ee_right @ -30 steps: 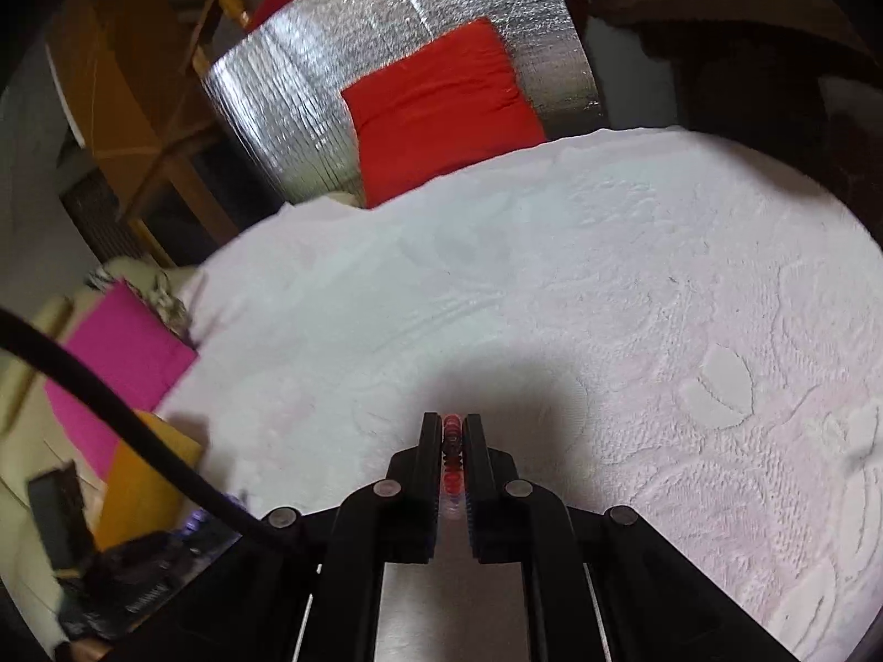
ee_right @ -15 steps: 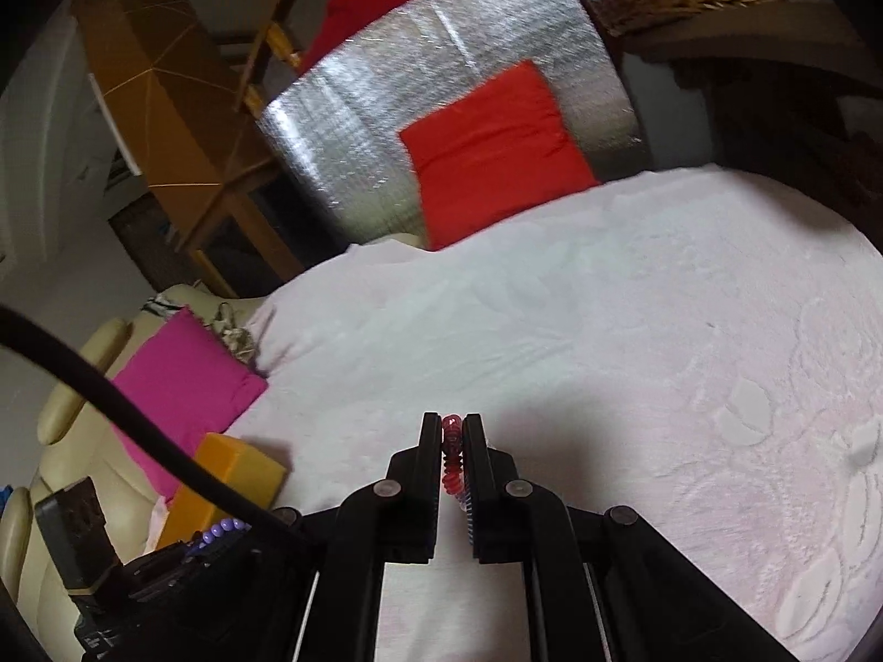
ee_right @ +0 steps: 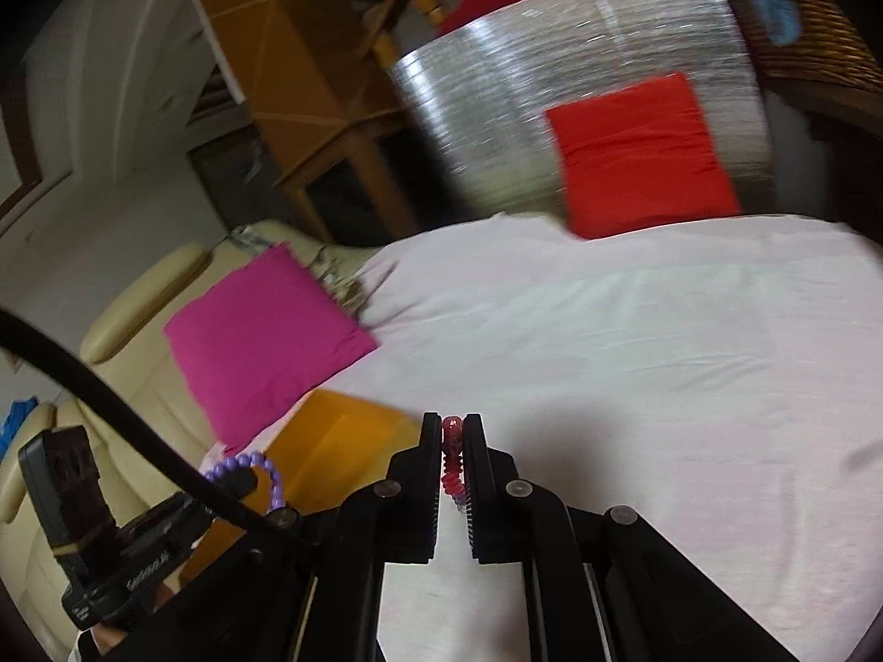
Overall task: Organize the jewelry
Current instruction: 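Carry the purple and pink-white bracelets over the orange box, then open both tools to drop the two bracelets into the box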
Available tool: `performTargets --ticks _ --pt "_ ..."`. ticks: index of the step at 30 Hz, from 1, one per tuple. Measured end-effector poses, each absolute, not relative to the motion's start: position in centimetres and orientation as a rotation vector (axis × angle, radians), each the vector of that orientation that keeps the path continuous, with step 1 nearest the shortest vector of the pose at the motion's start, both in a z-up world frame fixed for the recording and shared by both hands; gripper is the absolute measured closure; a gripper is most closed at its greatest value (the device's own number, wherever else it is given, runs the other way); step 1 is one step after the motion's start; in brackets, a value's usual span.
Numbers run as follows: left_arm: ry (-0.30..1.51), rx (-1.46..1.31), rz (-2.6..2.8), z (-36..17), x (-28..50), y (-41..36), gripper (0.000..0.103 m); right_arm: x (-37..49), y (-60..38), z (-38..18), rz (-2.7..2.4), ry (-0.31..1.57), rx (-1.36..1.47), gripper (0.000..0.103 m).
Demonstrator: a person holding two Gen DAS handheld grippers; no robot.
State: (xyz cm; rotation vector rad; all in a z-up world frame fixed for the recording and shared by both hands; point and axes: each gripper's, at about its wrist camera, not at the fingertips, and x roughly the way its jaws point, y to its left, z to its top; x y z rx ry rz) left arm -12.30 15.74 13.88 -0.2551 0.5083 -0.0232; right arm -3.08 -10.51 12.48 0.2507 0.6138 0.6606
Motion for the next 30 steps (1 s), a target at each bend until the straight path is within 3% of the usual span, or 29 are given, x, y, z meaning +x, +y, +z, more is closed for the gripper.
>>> performTargets --ticks 9,28,30 --pt "0.649 -0.415 0.124 9.4 -8.7 24.9 0.093 -1.8 3.9 12.7 0.802 0.693 0.175 0.095" --pt "0.855 -0.493 0.205 4.6 -5.4 26.7 0.093 4.2 15.7 6.1 0.69 0.938 0.053 0.094" --pt "0.873 -0.466 0.226 4.7 -5.4 26.6 0.08 4.7 15.6 5.4 0.663 0.961 0.055 0.094"
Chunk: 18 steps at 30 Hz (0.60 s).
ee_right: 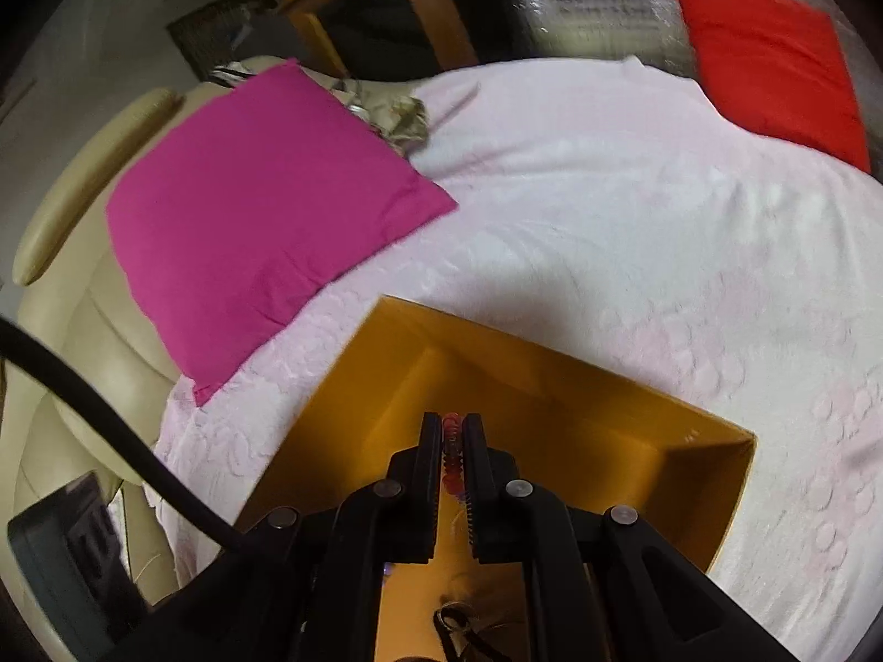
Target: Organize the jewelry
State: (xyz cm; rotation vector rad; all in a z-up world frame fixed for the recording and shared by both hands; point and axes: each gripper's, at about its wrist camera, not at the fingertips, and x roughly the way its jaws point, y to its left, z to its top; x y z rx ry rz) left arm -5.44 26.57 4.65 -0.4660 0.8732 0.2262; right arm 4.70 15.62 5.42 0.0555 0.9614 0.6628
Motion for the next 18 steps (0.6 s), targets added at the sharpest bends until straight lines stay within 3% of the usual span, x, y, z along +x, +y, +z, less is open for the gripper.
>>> performTargets --ticks 3,4,5,6,8,16,18 --pt "0.862 -0.437 0.256 5.1 -5.5 26.8 0.059 4.8 15.2 5.2 0.635 0.975 0.039 0.093" --pt "0.854 -0.425 0.268 5.4 -5.5 26.8 0.057 4.7 14.8 5.4 0.635 0.968 0.029 0.092" --pt "0.844 -0.412 0.28 5.7 -5.7 26.8 0.052 4.5 14.7 5.7 0.627 0.957 0.019 0.084" --pt "0.834 -0.402 0.291 6.0 -5.9 26.9 0.045 4.3 14.2 6.1 0.615 0.941 0.007 0.069" --pt "0.808 -0.381 0.311 6.7 -6.4 27.0 0.042 3.9 13.4 6.8 0.623 0.912 0.014 0.048" --pt "0.707 -0.263 0.401 9.3 -8.1 26.3 0.034 -0.9 7.7 11.0 0.632 0.737 -0.049 0.045" --pt "0.659 -0.203 0.427 10.4 -9.4 25.3 0.026 -2.2 5.7 11.8 0.611 0.707 -0.05 0.043"
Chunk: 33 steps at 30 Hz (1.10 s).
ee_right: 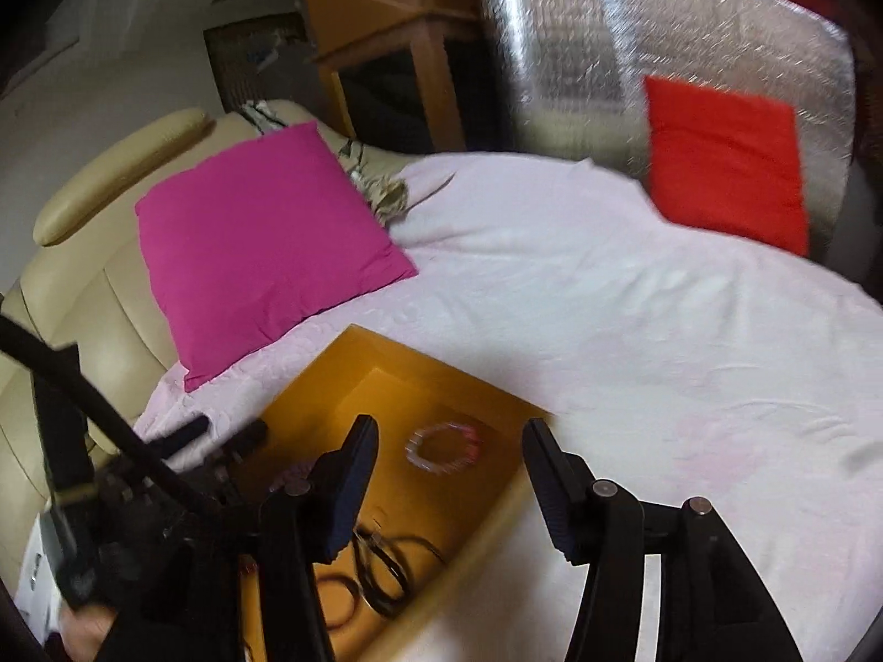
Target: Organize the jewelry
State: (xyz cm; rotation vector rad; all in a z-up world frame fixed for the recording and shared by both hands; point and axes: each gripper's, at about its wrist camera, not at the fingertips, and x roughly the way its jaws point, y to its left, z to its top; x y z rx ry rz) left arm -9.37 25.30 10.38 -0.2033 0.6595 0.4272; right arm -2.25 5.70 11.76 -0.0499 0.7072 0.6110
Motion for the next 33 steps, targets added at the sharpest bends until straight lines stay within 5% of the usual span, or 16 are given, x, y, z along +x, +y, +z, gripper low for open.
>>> performTargets --ticks 6,33 --pt "0.534 -0.062 0.514 13.5 -13.5 21.1 0.013 -6.5 0.5 12.9 0.566 0.687 -0.087 0.039" --pt "0.446 0.26 0.633 23.7 -33.4 9.1 0.011 -26.7 -11.6 19.9 0.558 0.504 -0.083 0.033"
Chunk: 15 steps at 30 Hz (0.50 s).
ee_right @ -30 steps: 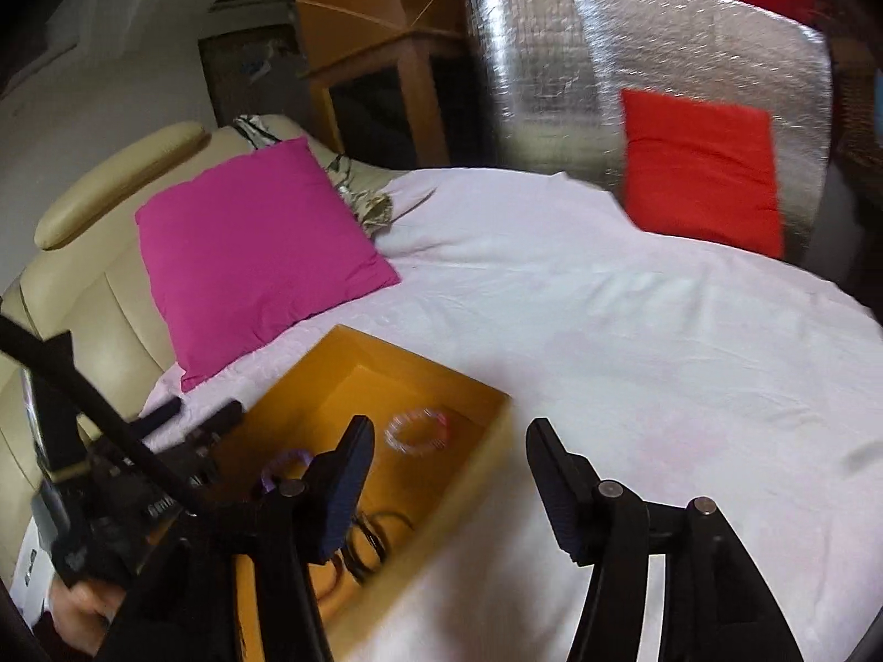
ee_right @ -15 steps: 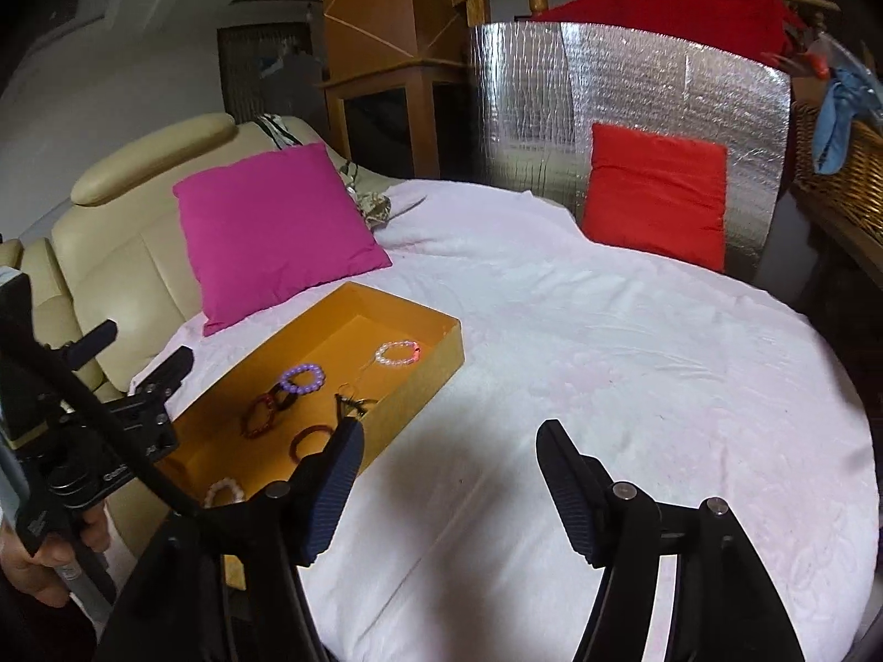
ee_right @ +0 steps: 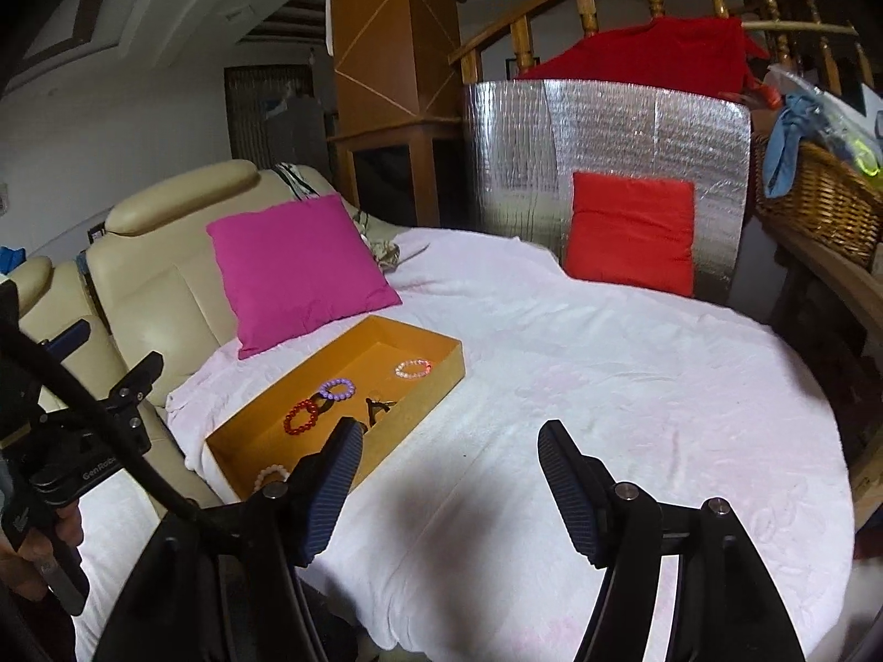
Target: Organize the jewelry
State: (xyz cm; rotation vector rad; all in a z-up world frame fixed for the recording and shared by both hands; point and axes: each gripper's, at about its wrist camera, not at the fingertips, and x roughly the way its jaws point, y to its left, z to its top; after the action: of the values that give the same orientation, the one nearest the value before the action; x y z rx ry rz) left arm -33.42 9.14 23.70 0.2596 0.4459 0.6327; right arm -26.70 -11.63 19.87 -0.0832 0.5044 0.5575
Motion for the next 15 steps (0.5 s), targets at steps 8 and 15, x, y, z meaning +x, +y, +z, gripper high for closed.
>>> performTargets --ticks 8,15 --pt "0.424 0.223 0.653 26.2 -38.1 8.2 0.011 -33.5 -14.2 23.2 0.583 0.433 -0.092 0.028" --pt "0.418 0.128 0.618 27.7 -40.0 8.4 0.011 -37.2 -13.6 24.2 0.631 0.411 -0.102 0.023"
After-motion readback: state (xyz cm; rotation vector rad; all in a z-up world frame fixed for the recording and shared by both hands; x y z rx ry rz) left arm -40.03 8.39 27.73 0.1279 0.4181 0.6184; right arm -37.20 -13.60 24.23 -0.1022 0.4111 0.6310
